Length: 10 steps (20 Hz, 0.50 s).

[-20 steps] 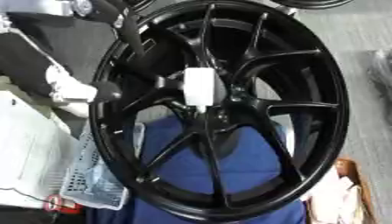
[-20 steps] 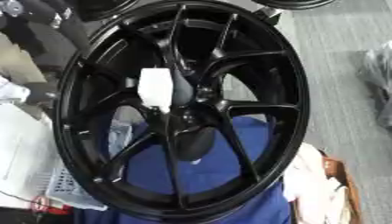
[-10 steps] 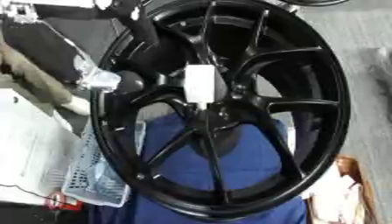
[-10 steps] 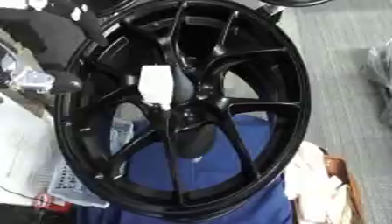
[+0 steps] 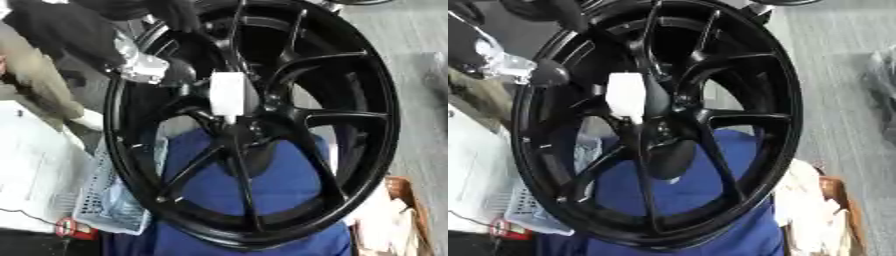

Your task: Pull the pin out of the wheel hub.

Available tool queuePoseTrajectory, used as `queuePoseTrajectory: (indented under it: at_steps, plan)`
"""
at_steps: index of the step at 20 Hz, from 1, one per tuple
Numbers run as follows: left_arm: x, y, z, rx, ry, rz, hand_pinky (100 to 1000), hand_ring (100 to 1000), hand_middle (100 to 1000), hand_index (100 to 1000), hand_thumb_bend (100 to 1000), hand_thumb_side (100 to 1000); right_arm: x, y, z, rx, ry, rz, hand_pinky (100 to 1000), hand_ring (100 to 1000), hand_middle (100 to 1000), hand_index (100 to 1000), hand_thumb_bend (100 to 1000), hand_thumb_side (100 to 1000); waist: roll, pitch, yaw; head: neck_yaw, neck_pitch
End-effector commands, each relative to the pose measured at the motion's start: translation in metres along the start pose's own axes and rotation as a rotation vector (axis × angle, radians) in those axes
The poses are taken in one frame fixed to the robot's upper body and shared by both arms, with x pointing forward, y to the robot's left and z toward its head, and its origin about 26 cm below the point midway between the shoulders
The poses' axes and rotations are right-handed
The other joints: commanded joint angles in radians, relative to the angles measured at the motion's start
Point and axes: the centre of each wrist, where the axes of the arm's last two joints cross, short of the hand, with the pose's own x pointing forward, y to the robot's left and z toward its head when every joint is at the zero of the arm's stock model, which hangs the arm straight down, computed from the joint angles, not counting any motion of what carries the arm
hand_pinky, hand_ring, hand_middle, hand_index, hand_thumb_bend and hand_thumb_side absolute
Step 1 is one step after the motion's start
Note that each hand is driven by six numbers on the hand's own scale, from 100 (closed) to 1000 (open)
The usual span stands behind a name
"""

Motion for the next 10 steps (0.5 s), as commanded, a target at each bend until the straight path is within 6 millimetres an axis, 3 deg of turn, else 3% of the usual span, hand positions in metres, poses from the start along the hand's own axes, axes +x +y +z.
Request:
queuePoseTrajectory:
  at_steps: [1,10]
  plan:
    - [0.006,0.006,0.000,0.015,0.019,-0.024,905,823,750,828,501,564,0.009,-0.001,-0.003,0.001,-0.030,-0.009,715,694,729,744,100,428,-0.001,-0.026,-0.002,-0.016,-0.013]
    - [0.018,-0.004,0.001,0.031,0.040,-0.084,901,827,751,830,519,531,0.010,0.002,-0.003,0.004,-0.029,-0.027,715,694,729,743,100,439,0.006,-0.012,-0.005,-0.039,-0.048]
